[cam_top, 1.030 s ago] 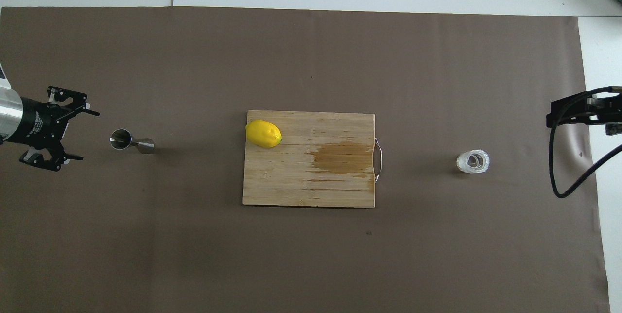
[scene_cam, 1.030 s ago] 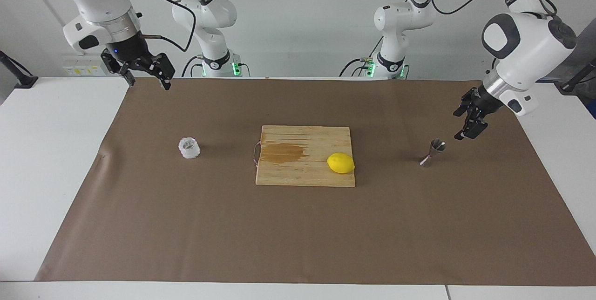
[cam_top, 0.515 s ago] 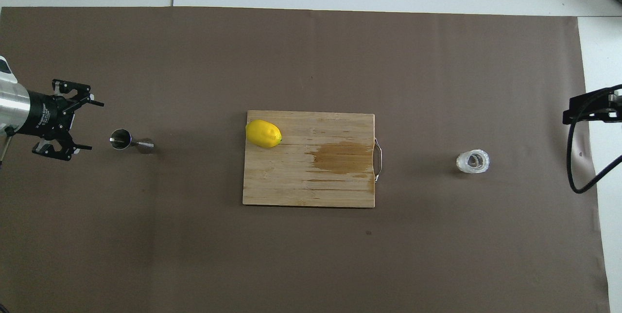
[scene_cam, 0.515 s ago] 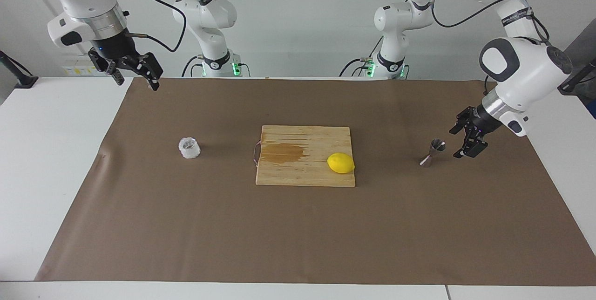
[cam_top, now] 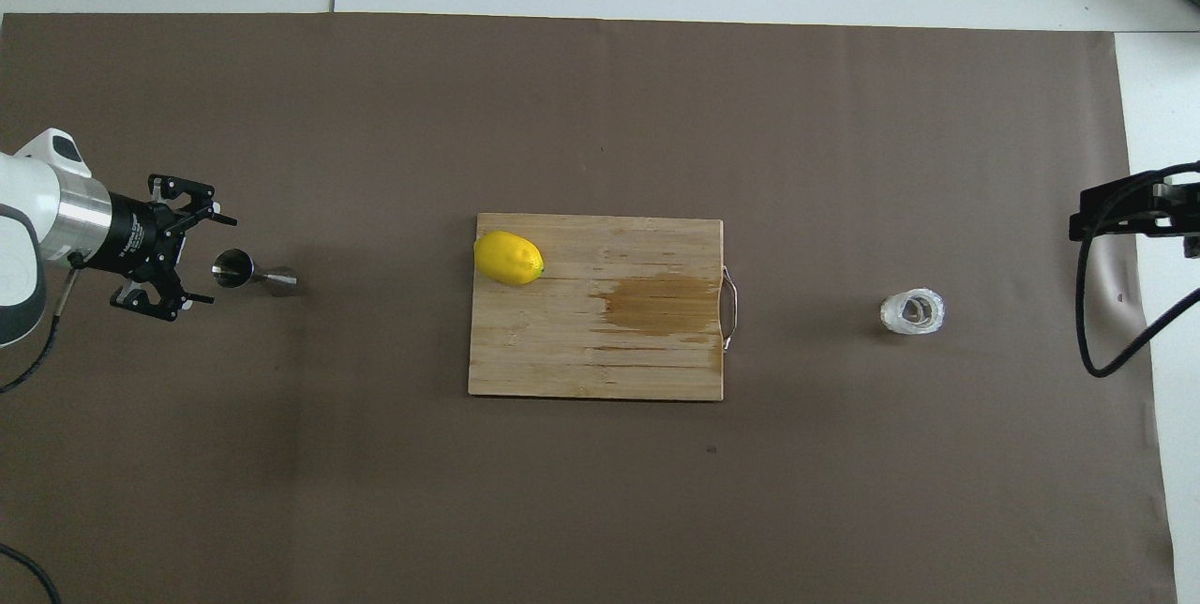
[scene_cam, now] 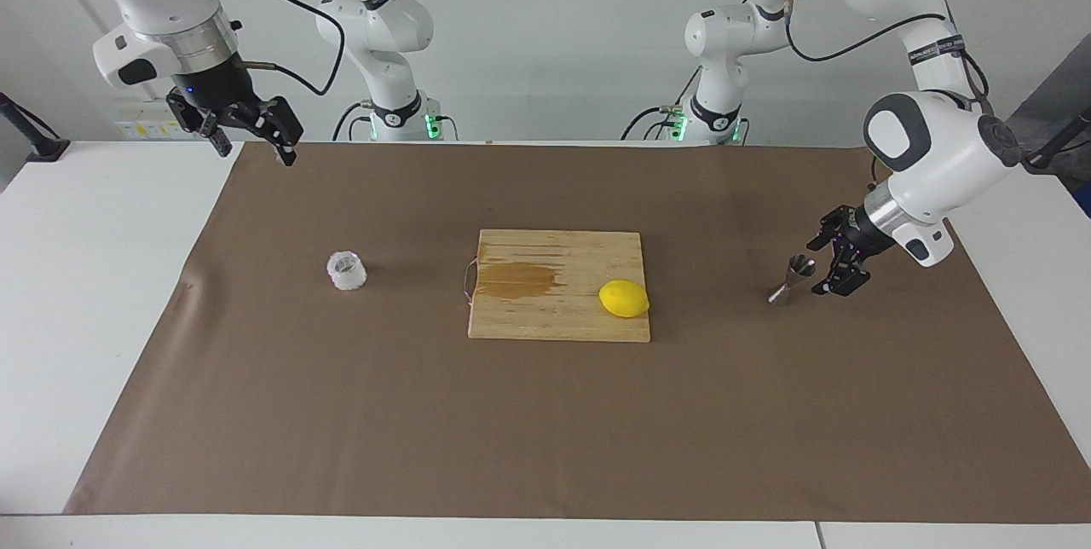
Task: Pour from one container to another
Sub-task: 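Lower the left gripper around the metal jigger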
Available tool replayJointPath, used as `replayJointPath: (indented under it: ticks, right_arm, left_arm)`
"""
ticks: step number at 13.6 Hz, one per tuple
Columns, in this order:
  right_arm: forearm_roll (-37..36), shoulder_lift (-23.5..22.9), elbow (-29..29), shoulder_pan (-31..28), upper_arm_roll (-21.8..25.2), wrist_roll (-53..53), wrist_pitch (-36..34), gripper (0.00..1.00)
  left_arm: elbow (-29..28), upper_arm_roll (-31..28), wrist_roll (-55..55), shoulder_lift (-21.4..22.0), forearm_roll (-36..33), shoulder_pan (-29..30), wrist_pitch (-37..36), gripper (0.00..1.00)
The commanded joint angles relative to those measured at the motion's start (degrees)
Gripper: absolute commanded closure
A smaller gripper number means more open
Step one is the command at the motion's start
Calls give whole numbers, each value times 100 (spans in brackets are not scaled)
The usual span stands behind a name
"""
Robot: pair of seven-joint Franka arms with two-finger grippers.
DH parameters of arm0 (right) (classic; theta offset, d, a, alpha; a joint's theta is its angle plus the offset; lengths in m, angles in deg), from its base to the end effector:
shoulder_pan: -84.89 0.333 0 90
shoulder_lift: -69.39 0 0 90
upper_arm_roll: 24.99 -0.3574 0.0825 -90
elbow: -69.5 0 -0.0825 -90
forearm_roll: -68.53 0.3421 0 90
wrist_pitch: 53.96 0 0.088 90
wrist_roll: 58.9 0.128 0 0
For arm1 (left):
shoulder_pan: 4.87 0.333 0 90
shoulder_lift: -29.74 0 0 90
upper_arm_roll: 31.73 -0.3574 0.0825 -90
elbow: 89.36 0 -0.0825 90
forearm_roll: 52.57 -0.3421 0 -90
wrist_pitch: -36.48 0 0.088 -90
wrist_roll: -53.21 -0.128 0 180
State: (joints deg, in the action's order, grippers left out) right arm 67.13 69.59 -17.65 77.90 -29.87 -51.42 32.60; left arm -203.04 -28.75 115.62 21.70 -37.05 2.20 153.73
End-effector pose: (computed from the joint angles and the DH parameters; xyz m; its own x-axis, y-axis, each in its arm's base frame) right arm 0.5051 -0.0218 0.6627 0.9858 -0.1680 -0.0035 -0.1679 -0.9855 0.0254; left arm 0.5452 0.0203 0.4337 0.2669 0.9305 -0.2510 0.9628 -0.2690 0.0264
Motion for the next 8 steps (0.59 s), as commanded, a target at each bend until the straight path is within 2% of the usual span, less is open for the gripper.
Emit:
replayJointPath:
  ticks: [1,5,8]
  right_arm:
    - [-106,50,-83,135,-22,-28,1,0]
    - [-115,50,-83,619,418,-80,-60,0]
    - [-106,68,-91,673,445,-168,-175,0]
  left_arm:
    - [-514,-8,34,267,91,-56,499,0]
    - [-629,-8,78,267,109,-188,825,0]
    - [-682,-8,87,267,109,-214,940,0]
